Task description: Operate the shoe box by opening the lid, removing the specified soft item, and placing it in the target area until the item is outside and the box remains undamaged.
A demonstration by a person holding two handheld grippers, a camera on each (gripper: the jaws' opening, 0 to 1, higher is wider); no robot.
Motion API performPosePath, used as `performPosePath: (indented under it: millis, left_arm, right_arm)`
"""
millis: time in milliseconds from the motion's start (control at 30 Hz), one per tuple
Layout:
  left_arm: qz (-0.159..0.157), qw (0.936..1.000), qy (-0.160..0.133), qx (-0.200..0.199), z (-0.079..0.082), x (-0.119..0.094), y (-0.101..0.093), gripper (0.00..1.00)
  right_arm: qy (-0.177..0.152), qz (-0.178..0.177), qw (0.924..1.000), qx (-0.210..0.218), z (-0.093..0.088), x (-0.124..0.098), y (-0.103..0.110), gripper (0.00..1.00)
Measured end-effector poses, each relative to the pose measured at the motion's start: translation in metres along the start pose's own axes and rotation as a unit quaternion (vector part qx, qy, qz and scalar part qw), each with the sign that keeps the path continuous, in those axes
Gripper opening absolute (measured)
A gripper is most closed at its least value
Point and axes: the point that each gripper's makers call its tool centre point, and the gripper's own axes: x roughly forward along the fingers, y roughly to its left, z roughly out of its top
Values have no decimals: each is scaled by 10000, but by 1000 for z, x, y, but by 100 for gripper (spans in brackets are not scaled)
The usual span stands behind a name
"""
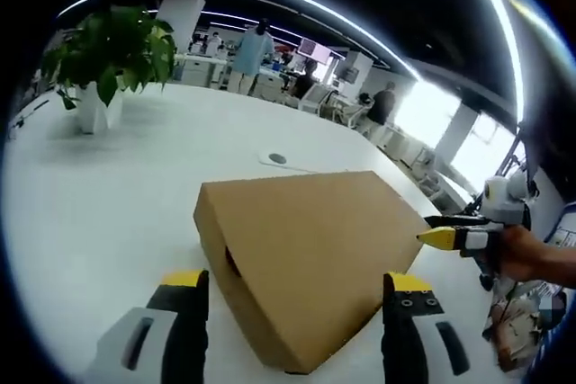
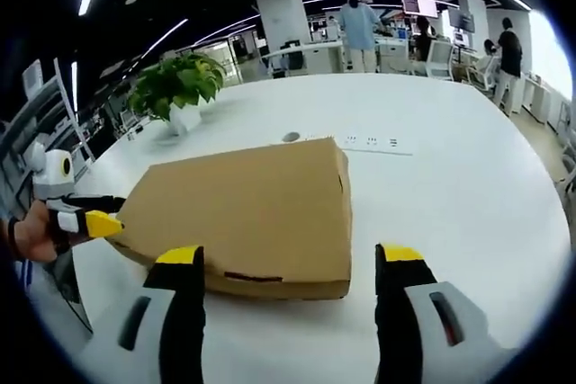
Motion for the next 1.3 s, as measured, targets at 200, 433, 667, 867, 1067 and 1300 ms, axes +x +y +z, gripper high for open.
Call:
performPosePath:
  millis: [200, 433, 667, 867, 1067, 1300]
  left_arm:
    - [3, 9999, 13, -125, -2, 5, 2, 74]
    - [73, 9996, -3, -270, -5, 7, 7, 69]
    - [75, 9995, -13, -320, -5, 8, 7, 70]
    - [88, 9993, -35, -349, -5, 10, 7, 70]
    - [89, 9993, -40, -347, -5, 10, 7, 70]
    - [74, 9993, -48, -359, -5, 10, 7, 69]
  right_arm:
    - [31, -3, 10000, 63, -1, 3, 0, 73]
    - [46, 74, 9999, 90, -1, 2, 5, 72]
    - [30, 152, 9998, 113, 0, 4, 10, 70]
    - [40, 196, 9997, 105, 1, 4, 13, 68]
    - [39, 231, 9997, 102, 1, 5, 14, 66]
    - [34, 248, 9996, 98, 2, 8, 17, 65]
